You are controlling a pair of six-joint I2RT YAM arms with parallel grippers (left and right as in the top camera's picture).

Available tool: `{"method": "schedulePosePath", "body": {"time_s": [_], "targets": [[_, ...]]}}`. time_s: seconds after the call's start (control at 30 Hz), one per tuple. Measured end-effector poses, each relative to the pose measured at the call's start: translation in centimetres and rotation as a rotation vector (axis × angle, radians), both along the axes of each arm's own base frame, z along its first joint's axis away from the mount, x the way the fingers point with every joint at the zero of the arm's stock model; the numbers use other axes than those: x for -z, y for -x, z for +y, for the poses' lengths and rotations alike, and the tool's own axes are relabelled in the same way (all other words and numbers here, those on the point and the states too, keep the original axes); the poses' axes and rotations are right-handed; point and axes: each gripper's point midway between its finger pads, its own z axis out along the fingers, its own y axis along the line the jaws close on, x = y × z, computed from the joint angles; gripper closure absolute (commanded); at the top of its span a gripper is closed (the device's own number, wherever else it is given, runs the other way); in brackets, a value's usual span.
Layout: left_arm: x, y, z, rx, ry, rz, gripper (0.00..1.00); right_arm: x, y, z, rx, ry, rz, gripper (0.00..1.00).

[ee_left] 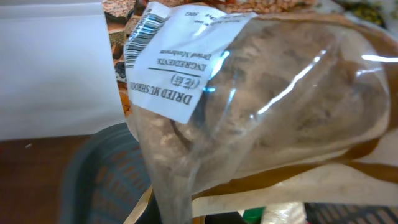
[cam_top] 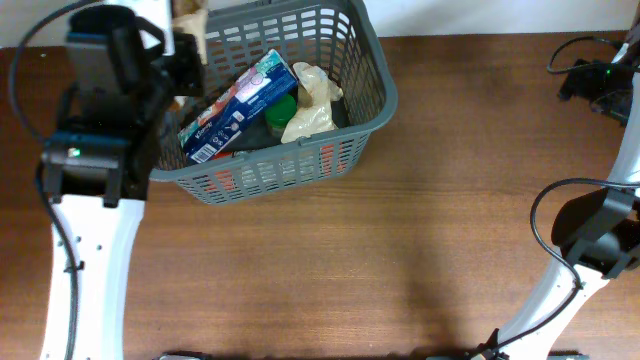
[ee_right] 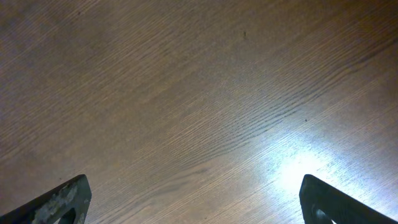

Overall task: Pack container
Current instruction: 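Lift the snack bag with the left gripper and lower it into the basket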

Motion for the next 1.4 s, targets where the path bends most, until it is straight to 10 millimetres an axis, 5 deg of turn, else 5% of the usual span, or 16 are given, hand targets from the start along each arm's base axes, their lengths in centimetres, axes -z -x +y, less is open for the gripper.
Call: {"method": "schedulePosePath", "body": {"time_s": [0.17,0.33,0.53,0.7,1.0,1.07,1.2,1.3,1.4], "targets": [[2.6,-1.6,-3.5,0.098,-0.009,0.058,0.98,0.0,0.0,0.0,0.0,0.0,0.0,0.01],[8.8,-4.3,-7.3,0.223,0.006,0.197,0.98,0.0,0.0,0.0,0.0,0.0,0.0,0.01],[13.6,-5.6,-9.3,0.31,0.031,0.309,0.97,0.0,0.0,0.0,0.0,0.0,0.0,0.01],[16.6,-5.8,-9.9,0.341,0.035,0.386,0.62,0.0,0.0,0.0,0.0,0.0,0.0,0.01],[16.7,-5.7,-10.1,0.352,0.037,0.39,0.37,0.0,0.0,0.0,0.0,0.0,0.0,0.01],[16.7,-5.6,-10.1,0.352,0.036,0.393,0.24,0.0,0.0,0.0,0.0,0.0,0.0,0.01],[16.6,-5.2,-9.9,0.348,0.03,0.413,0.18,0.0,0.0,0.0,0.0,0.0,0.0,0.01],[14.4,-5.3,-9.1,0.309,0.005,0.371,0.13,0.0,0.0,0.0,0.0,0.0,0.0,0.01],[9.8,-4.9,-6.9,0.224,-0.035,0.263,0.13,0.0,0.0,0.0,0.0,0.0,0.0,0.01]]}}
